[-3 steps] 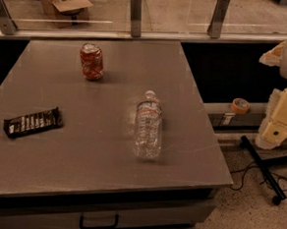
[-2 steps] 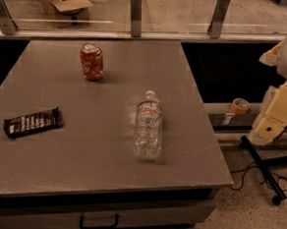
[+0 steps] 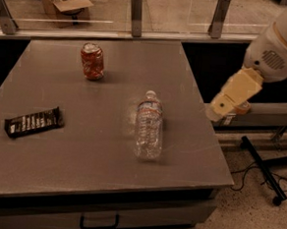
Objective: Place water bottle upright
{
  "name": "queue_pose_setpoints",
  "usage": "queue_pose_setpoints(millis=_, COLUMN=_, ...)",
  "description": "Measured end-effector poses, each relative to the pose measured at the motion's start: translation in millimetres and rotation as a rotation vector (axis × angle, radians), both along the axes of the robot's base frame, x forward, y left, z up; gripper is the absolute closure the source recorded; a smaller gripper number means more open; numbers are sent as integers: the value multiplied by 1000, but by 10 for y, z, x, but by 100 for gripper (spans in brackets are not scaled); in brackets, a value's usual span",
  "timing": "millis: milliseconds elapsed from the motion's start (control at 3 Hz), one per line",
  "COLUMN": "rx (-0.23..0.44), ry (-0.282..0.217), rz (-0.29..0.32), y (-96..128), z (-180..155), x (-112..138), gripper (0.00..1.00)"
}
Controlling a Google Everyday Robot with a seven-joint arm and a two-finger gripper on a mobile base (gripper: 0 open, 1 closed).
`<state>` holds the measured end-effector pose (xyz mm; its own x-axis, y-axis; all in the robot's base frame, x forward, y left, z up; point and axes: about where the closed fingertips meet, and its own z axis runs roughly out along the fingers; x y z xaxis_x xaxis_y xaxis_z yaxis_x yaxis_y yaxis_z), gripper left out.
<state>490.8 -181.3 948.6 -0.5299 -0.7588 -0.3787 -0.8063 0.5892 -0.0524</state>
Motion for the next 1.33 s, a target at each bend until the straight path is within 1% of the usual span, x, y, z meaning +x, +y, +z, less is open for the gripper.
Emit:
queue_pose_setpoints(millis=333, rx=-18, ry=63, rz=-95, y=220, z=-58, x=267, gripper=0)
queue_pose_setpoints(millis=667, rx=3, ry=84, rz=-162, y=331, z=-53, x=302, gripper=0)
queue_pose_setpoints(millis=1000, rx=3, ry=83, rz=-162, y=329, z=-53, x=301, gripper=0)
queue_pose_setpoints(millis=1333, rx=46, ry=185, rz=-169, y=515, z=-95, x=144, gripper=0)
